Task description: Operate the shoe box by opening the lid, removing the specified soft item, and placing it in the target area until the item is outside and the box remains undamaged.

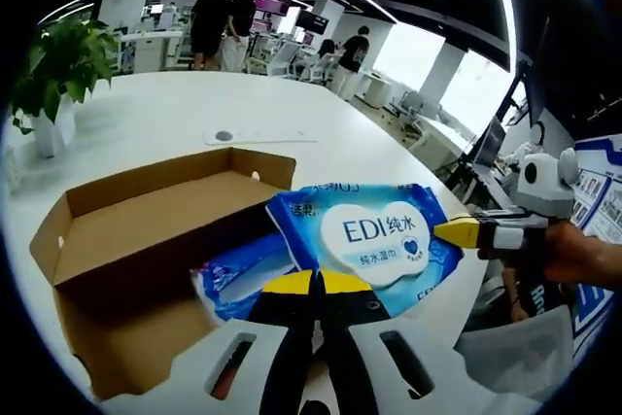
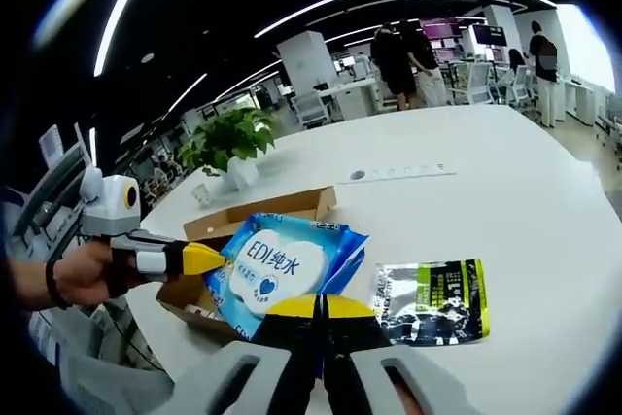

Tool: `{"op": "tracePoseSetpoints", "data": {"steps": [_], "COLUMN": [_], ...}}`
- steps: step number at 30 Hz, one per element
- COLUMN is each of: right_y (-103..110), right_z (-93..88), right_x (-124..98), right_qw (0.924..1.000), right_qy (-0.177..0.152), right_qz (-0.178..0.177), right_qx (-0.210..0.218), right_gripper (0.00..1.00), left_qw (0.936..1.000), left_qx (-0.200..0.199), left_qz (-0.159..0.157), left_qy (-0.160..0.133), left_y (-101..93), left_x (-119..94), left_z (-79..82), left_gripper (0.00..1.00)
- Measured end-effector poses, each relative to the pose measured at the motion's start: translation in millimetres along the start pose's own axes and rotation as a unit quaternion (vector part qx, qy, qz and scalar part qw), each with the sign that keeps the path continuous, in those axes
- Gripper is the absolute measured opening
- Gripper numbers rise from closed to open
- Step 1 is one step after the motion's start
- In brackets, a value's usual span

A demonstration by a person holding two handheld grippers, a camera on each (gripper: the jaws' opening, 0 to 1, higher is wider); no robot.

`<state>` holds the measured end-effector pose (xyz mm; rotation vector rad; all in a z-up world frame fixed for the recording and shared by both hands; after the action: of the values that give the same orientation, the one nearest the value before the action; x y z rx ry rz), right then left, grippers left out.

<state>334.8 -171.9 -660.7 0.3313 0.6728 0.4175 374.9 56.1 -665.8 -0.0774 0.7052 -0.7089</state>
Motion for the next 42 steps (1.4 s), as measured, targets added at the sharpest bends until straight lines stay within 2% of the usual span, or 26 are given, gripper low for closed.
{"op": "tracePoseSetpoints", "data": {"steps": [14,27,34,42], "right_y": [-40,-75,-91,-105], "right_z": [1.9,0.6,2.2,5.3], "right_x": [-27,-48,-51,-44], "right_qw": [0.9995,0.9985,0.9981,0.9983], "right_qy": [-0.013,-0.016,-0.013,-0.003], "right_qz": [-0.021,-0.042,-0.048,-0.046], "right_qx": [0.021,0.033,0.037,0.036], "right_gripper": [0.00,0.00,0.00,0.00], "left_qw": [0.9995,0.9984,0.9981,0.9983], "left_qx": [0.014,0.014,0.014,0.009], "left_qz": [-0.027,-0.051,-0.055,-0.049], "left_qy": [0.009,0.021,0.025,0.030], "left_y": [-34.9,-63.2,-74.2,-75.2], "left_x": [34,66,79,92], "left_z": [11.6,14.0,13.3,13.2], "left_gripper": [0.00,0.00,0.00,0.00]}}
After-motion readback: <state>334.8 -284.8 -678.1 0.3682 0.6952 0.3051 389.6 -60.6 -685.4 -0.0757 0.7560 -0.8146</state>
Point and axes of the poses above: the point that each gripper's makers call its tool centre point, and the gripper's own axes: x roughly forward along the fingers, y roughly to its left, z roughly out of its top, the point moved 9 cm from there along -x, roughly backward along the fingers, and after that the axes turned 6 degrees about x, right-handed, at the moved point
